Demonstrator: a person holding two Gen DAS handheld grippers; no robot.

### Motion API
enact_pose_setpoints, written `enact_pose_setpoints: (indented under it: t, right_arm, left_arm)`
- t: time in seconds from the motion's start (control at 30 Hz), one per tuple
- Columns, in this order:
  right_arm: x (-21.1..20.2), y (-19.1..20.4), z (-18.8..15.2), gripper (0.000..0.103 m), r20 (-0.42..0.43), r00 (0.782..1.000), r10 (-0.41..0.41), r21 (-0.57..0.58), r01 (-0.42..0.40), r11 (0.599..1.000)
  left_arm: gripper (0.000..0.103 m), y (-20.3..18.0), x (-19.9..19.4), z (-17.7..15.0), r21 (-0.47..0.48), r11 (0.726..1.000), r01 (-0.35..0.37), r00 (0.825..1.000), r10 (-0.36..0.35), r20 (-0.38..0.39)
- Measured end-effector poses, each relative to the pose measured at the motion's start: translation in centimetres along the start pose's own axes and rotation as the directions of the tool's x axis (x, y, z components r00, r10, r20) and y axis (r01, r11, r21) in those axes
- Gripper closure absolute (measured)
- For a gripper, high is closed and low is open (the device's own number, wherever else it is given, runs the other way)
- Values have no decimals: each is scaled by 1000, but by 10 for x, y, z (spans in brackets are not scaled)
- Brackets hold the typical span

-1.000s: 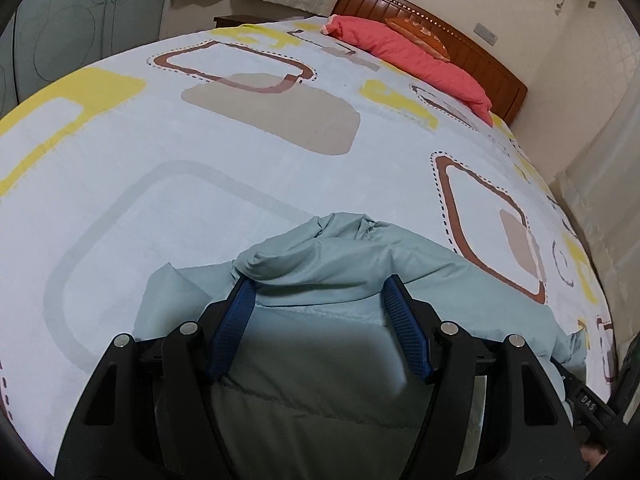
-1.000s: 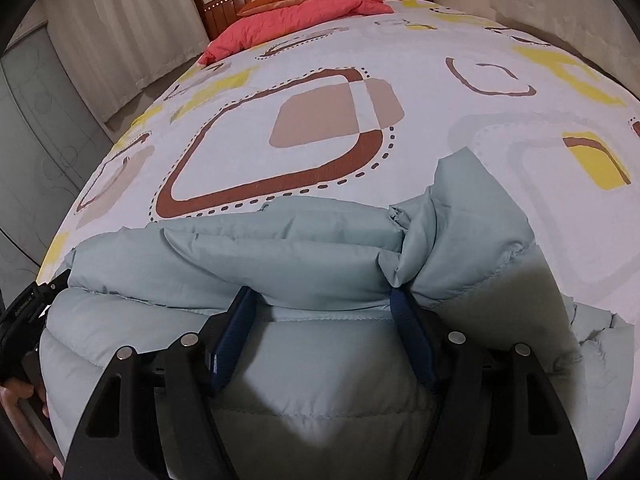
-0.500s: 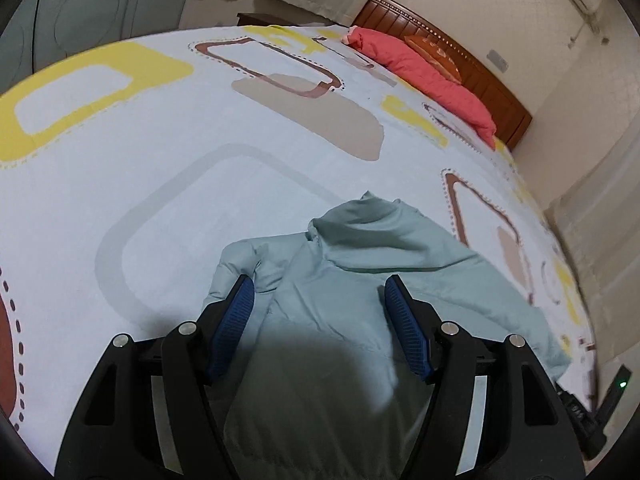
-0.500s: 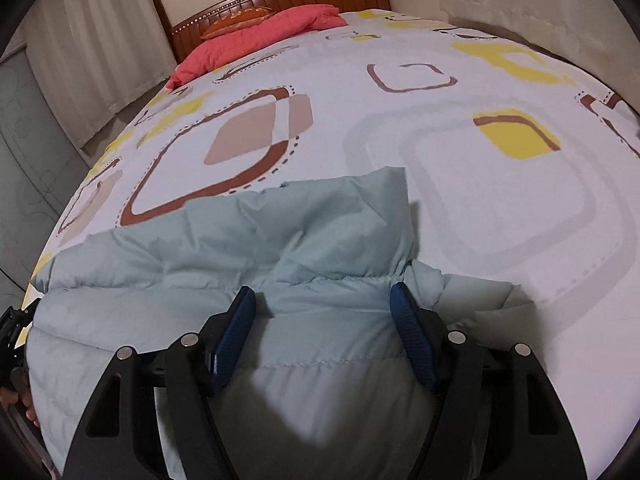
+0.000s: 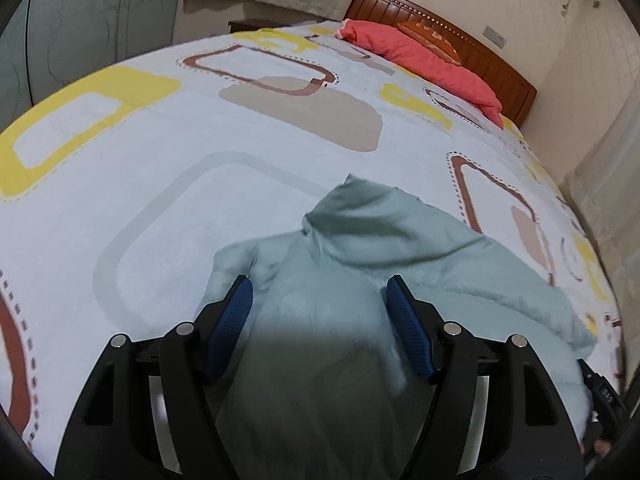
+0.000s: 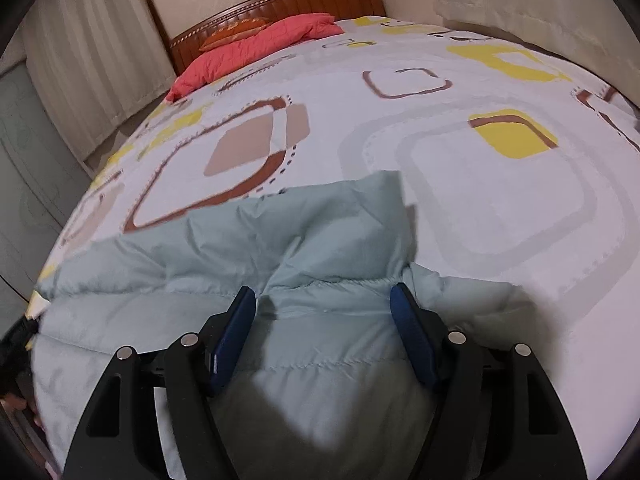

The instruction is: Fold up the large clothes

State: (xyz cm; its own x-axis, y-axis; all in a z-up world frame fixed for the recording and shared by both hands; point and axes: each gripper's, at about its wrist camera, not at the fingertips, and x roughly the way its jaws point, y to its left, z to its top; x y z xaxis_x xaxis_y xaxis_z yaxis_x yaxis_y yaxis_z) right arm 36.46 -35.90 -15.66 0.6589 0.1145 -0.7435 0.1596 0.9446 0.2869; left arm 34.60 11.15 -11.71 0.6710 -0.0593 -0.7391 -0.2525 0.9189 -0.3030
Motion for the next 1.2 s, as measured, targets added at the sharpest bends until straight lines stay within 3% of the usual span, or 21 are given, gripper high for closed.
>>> enact_pose_setpoints:
  t: [0.3, 0.47, 0.63, 0.73, 0.87, 0.93, 1.0, 1.03, 1.07, 1.2]
  right_arm:
    - [-82, -41, -27, 34, 50, 999, 9, 134, -16, 991]
    - [-111, -78, -66, 34, 45, 998, 38, 272, -48, 961]
    - [-114, -92, -104, 34, 29, 983, 179, 409, -175, 895]
    - [-99, -81, -109, 34, 19, 965, 263, 440, -244, 864]
    - [-85, -68, -107, 34, 39, 968, 246, 423, -239, 874]
    - [-82, -67, -107, 40, 56, 971, 232, 434, -233, 870]
    - [-81, -64, -106, 61, 52, 980, 194, 418, -198, 887]
    - [-80, -64, -106, 66, 49, 981, 187, 414, -191, 890]
    - [-79, -66, -107, 74, 48, 979, 199, 420, -200, 885]
    - [-80, -72, -110, 86, 54, 967, 247, 442, -245, 863]
  left_arm:
    - [32, 56, -72, -38, -201, 979, 44, 999, -42, 10]
    - [32, 87, -101, -82, -347, 934, 86, 996, -90, 3]
    - [32, 95, -110, -118, -448, 876, 177, 981, -191, 14]
    - [31, 87, -105, -119, -443, 872, 209, 975, -219, 27]
    - [30, 79, -94, -112, -440, 870, 224, 973, -226, 49]
    - [41, 76, -87, -110, -446, 864, 234, 970, -236, 52]
    - [56, 73, -83, -110, -443, 871, 213, 976, -213, 49]
    - [62, 72, -82, -111, -436, 876, 208, 977, -208, 48]
    - [75, 70, -80, -111, -427, 880, 209, 976, -213, 39]
    - [88, 71, -83, -113, -424, 877, 226, 972, -231, 40]
